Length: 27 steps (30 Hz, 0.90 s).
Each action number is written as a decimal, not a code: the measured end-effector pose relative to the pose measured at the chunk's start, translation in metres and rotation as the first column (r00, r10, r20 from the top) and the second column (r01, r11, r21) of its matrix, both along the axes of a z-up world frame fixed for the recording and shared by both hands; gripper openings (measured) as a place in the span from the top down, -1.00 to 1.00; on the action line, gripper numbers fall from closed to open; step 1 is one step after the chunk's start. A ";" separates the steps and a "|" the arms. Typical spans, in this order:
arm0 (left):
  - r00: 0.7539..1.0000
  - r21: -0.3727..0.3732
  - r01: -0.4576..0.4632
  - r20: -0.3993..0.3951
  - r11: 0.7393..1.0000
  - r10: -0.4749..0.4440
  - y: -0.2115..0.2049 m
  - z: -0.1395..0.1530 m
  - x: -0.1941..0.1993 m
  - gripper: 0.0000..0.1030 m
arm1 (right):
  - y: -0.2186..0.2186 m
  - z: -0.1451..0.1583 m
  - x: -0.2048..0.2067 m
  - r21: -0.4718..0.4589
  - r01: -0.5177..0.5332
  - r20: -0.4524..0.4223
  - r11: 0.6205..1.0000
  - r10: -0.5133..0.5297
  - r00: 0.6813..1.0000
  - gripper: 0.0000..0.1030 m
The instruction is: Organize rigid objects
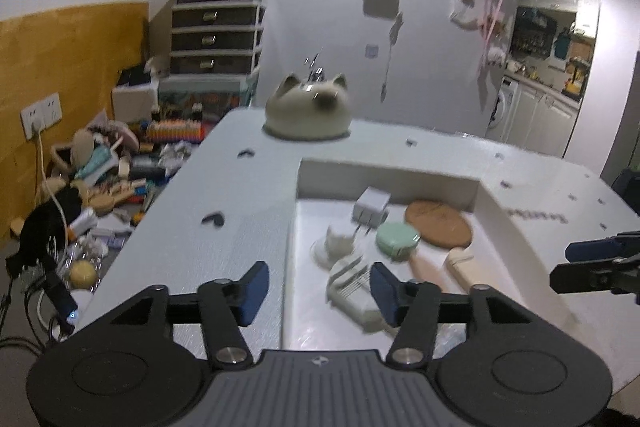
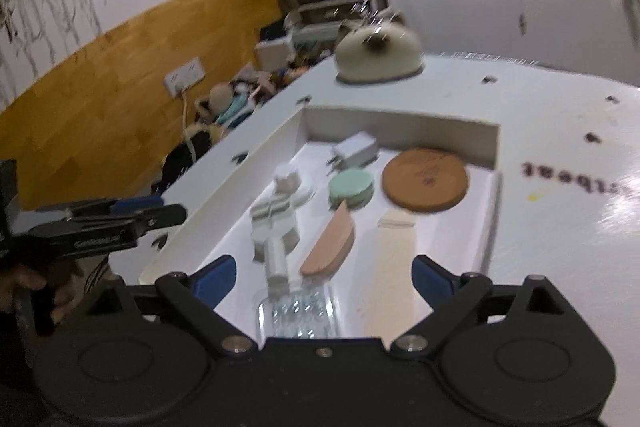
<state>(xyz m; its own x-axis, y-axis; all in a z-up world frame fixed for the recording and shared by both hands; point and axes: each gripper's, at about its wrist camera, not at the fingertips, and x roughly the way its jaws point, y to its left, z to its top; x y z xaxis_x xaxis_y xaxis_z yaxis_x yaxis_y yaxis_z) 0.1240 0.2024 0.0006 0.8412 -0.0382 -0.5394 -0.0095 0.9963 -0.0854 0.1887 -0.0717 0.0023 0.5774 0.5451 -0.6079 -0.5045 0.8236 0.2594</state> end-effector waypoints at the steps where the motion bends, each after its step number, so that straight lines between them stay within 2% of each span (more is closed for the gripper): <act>1: 1.000 -0.001 0.006 0.015 1.000 -0.006 -0.003 0.003 -0.002 -0.22 | -0.003 0.002 -0.002 0.002 0.017 0.017 1.000 -0.017 1.000 -0.87; 14: 0.990 -0.012 0.041 0.135 0.999 -0.039 -0.039 0.017 -0.040 -0.53 | -0.040 0.018 -0.050 0.000 0.203 0.207 0.979 -0.198 0.958 -0.92; 19: 0.981 0.004 0.032 0.190 0.999 -0.032 -0.053 0.034 -0.073 -0.70 | -0.051 0.029 -0.086 0.001 0.238 0.287 0.971 -0.228 0.930 -0.93; 21: 0.977 0.014 0.030 0.210 0.999 -0.032 -0.058 0.040 -0.085 -0.84 | -0.054 0.034 -0.101 -0.010 0.246 0.323 0.969 -0.230 0.918 -0.93; 27: 0.972 0.041 0.006 0.233 0.999 -0.016 -0.070 0.047 -0.106 -1.00 | -0.063 0.046 -0.134 -0.023 0.271 0.397 0.962 -0.240 0.886 -0.96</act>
<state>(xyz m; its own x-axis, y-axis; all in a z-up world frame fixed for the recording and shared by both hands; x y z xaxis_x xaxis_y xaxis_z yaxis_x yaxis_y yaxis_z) 0.0179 0.1322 0.0478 0.9436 -0.0306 -0.3295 0.0169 0.9989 -0.0442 0.0543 -0.1345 0.0487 0.8881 0.3080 -0.3412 -0.3214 0.9468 0.0183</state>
